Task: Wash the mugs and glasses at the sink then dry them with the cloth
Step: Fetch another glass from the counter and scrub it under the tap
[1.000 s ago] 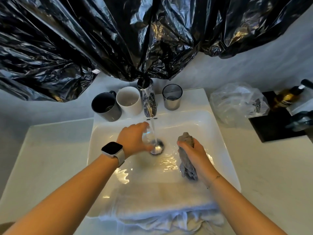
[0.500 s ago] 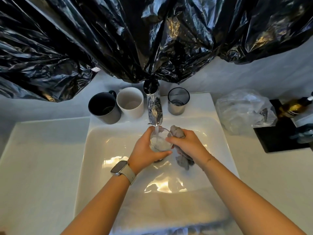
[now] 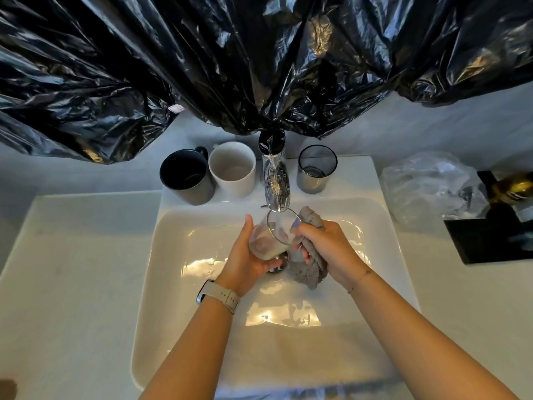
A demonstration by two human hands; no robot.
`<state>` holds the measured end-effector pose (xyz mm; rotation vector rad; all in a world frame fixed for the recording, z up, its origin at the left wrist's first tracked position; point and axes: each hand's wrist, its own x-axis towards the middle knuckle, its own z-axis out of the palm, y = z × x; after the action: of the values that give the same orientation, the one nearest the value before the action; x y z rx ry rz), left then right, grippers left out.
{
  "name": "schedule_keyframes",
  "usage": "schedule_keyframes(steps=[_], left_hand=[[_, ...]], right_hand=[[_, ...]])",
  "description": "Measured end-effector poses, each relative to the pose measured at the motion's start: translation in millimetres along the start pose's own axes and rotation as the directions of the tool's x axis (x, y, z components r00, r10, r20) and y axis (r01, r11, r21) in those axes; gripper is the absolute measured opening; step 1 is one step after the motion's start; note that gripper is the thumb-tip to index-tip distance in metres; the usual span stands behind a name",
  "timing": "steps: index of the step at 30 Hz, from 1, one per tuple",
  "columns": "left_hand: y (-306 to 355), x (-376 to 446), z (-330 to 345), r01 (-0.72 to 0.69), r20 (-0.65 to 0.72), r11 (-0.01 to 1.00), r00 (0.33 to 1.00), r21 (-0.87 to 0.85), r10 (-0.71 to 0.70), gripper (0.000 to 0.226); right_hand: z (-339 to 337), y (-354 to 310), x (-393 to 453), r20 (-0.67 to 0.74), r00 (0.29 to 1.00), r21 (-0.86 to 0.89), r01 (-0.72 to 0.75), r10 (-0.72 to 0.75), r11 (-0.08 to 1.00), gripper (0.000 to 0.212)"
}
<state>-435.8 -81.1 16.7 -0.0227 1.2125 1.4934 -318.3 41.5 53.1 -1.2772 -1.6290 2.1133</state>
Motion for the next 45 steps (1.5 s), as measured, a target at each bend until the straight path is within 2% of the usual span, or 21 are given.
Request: schedule_keyframes(steps=[3, 6, 9, 11, 14, 16, 20, 21, 23, 25, 27, 28, 30, 32, 35, 38, 42, 45], left_hand=[[-1, 4, 4, 0.03, -0.014, 0.999, 0.999, -0.027, -0.03, 0.058], [-1, 3, 4, 0.033, -0.074, 0.998, 0.997, -0.047, -0.037, 0.044], [-6, 0, -1, 0.048, -0.117, 0.996, 0.992, 0.072, -0.039, 0.034], [-10, -6, -2, 0.07, -0.165, 0.986, 0.985, 0.152, -0.045, 0.035], [-16, -13, 3, 0.101, -0.205, 0.978, 0.977, 0.184, -0.063, 0.038], [-17, -14, 8, 0.108, -0.233, 0.973, 0.971, 0.205, -0.059, 0.044], [-10, -11, 18, 0.061, -0.219, 0.967, 0.976, 0.248, -0.006, 0.05], [-7, -10, 21, 0.053, -0.218, 0.964, 0.976, 0.261, 0.005, 0.05], [-2, -9, 24, 0.045, -0.246, 0.958, 0.969, 0.282, 0.027, 0.053], [2, -8, 23, 0.04, -0.268, 0.953, 0.963, 0.3, 0.044, 0.057], [5, -9, 22, 0.032, -0.255, 0.951, 0.966, 0.309, 0.05, 0.056], [6, -10, 22, 0.021, -0.236, 0.945, 0.97, 0.326, 0.061, 0.054], [8, -10, 23, 0.001, -0.213, 0.928, 0.973, 0.374, 0.085, 0.051], [8, -9, 25, -0.003, -0.206, 0.912, 0.974, 0.41, 0.095, 0.047], [11, -8, 26, 0.011, -0.201, 0.884, 0.975, 0.467, 0.094, 0.045], [14, -8, 27, 0.037, -0.241, 0.872, 0.966, 0.489, 0.094, 0.052], [18, -10, 26, 0.058, -0.253, 0.884, 0.965, 0.464, 0.069, 0.056], [17, -10, 27, 0.012, -0.29, 0.835, 0.94, 0.55, 0.178, 0.046]], right_hand=[[1, 0, -4, -0.002, 0.999, 0.012, -0.035, 0.035, 0.999, 0.032], [-5, 0, -5, -0.148, 0.987, -0.102, -0.071, 0.055, 0.992, 0.049], [-19, -3, -1, -0.276, 0.961, -0.204, -0.061, 0.002, 0.977, 0.061], [-23, -8, -1, -0.262, 0.965, -0.167, -0.053, 0.008, 0.985, 0.071], [-19, -17, -11, -0.142, 0.99, -0.046, -0.015, 0.009, 0.999, 0.085], [-12, -15, -22, -0.017, 0.997, -0.034, 0.075, -0.075, 0.997, 0.078], [6, 9, -39, 0.184, 0.961, -0.102, 0.226, -0.205, 0.969, 0.041], [9, 16, -40, 0.231, 0.948, -0.155, 0.259, -0.219, 0.953, 0.041], [14, 26, -41, 0.316, 0.923, -0.265, 0.307, -0.218, 0.914, 0.06], [15, 28, -38, 0.288, 0.936, -0.183, 0.261, -0.202, 0.948, 0.063], [9, 31, -31, 0.161, 0.963, -0.102, 0.232, -0.214, 0.967, 0.061], [5, 30, -28, 0.117, 0.965, -0.135, 0.25, -0.235, 0.959, 0.059], [0, 27, -21, 0.141, 0.95, -0.269, 0.307, -0.277, 0.913, 0.037], [-2, 25, -19, 0.216, 0.938, -0.275, 0.326, -0.272, 0.905, 0.022], [-4, 20, -17, 0.311, 0.938, -0.087, 0.189, -0.154, 0.978, 0.03], [-2, 14, -11, 0.383, 0.922, -0.073, 0.081, -0.047, 0.994, 0.033], [8, 8, 0, 0.367, 0.929, 0.022, -0.057, 0.045, 0.998, 0.035], [16, 4, 7, 0.373, 0.92, 0.128, -0.182, 0.123, 0.975, 0.036]])
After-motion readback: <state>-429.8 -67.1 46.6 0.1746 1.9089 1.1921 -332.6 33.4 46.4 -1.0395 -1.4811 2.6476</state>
